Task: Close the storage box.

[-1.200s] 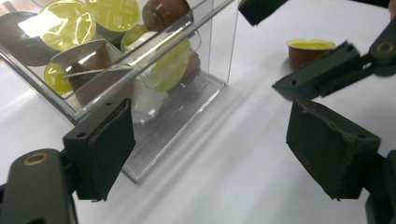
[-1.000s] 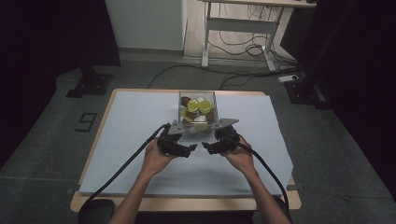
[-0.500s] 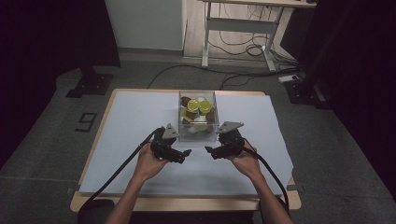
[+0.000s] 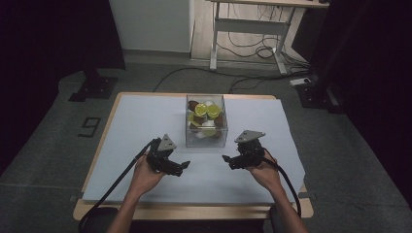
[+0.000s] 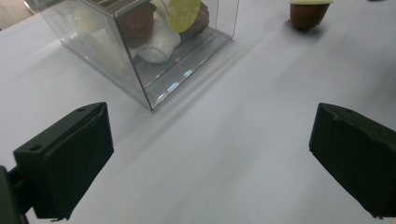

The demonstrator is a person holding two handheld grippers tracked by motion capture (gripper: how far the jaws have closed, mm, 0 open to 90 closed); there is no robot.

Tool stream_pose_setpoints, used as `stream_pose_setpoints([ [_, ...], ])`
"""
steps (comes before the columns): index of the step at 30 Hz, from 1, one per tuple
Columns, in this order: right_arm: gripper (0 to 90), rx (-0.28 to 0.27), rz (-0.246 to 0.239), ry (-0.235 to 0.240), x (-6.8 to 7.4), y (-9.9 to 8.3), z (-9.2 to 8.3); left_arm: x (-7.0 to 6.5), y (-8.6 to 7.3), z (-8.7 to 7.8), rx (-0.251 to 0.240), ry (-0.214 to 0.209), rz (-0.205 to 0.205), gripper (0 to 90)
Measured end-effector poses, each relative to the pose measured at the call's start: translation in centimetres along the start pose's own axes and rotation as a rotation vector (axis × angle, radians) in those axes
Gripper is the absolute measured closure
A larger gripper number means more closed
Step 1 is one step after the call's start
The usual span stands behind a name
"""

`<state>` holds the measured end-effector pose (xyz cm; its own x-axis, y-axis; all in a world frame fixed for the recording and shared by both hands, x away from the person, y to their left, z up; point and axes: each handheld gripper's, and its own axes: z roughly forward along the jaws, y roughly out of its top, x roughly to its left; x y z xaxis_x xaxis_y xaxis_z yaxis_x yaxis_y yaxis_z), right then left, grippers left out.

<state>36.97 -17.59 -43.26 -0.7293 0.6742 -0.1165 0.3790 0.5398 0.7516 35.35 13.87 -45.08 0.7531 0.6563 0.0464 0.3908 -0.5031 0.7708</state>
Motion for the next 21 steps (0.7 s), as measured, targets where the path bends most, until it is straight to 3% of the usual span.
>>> stream_pose_setpoints([
  [21,9.7,0.000,0.067,-0.069,-1.4,-4.1,-2.2,1.2,-3.8,-1.9,-0.011,0.039,-0.039,0.0],
])
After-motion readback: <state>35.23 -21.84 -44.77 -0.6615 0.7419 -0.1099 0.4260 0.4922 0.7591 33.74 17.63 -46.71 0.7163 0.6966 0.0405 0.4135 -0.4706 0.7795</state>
